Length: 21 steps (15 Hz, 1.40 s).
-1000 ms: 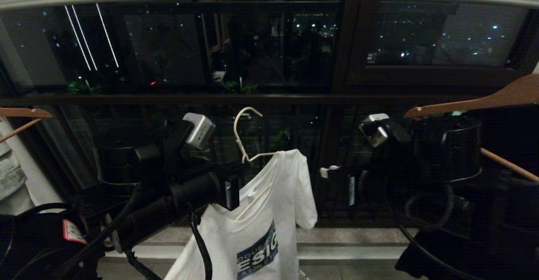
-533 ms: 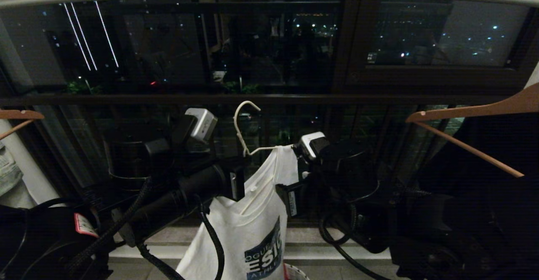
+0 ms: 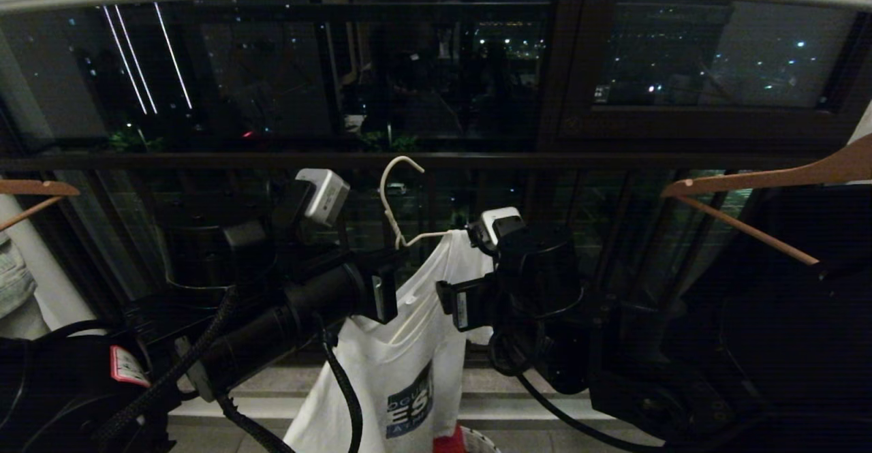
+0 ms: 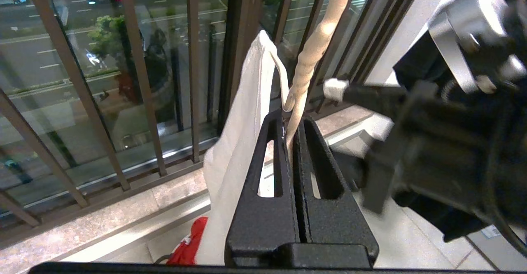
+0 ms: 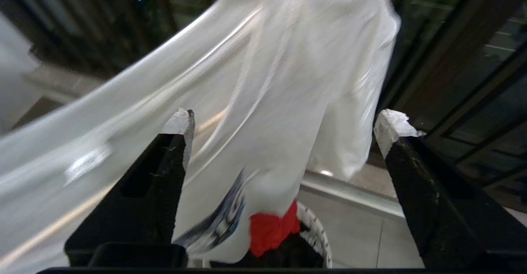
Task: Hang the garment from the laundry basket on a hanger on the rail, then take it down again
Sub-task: Take the clothes off the clothes rack
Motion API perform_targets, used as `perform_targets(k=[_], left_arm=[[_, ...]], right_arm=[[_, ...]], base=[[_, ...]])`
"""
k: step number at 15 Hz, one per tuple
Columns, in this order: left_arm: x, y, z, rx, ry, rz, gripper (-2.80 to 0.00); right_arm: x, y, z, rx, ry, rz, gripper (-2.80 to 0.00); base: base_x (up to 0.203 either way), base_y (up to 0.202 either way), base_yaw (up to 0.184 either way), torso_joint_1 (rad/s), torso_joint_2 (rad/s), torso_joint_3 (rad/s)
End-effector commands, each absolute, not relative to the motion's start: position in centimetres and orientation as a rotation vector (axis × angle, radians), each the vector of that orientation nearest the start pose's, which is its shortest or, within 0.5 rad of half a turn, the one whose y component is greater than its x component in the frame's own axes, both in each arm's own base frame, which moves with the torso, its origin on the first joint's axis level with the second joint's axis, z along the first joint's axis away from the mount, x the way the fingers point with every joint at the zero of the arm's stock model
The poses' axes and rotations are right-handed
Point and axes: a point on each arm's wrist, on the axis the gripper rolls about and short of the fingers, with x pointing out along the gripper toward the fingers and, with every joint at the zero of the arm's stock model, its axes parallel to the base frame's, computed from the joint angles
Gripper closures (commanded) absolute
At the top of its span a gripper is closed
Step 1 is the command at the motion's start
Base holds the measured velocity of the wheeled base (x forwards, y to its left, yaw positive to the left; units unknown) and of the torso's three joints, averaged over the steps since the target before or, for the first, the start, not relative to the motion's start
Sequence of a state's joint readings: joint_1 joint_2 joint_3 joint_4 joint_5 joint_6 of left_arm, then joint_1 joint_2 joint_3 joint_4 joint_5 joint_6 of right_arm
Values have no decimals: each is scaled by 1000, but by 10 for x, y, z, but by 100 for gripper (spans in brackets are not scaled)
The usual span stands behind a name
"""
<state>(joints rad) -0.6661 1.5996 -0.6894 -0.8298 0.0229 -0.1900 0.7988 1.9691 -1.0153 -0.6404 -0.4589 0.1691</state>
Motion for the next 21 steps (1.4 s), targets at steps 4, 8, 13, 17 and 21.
perform_targets(k=[4, 8, 13, 17, 21], left_arm=[[214, -171, 206, -165, 117, -643, 0], [213, -170, 207, -166, 113, -643, 0], [213, -170, 205, -164, 120, -645, 0], [213, -171, 203, -161, 124, -645, 0], [215, -172, 198, -151, 141, -638, 0]], right_arm=[[292, 252, 149, 7, 257, 250, -280], [298, 253, 148, 13, 252, 242, -280], [314, 246, 148, 22, 242, 192, -280], [319, 243, 148, 28, 238, 178, 0], [323, 238, 151, 47, 208, 165, 0]], base=[[0, 0, 0, 0, 0, 0], [0, 0, 0, 0, 0, 0], [0, 0, 0, 0, 0, 0], [0, 0, 0, 0, 0, 0], [0, 0, 0, 0, 0, 0]])
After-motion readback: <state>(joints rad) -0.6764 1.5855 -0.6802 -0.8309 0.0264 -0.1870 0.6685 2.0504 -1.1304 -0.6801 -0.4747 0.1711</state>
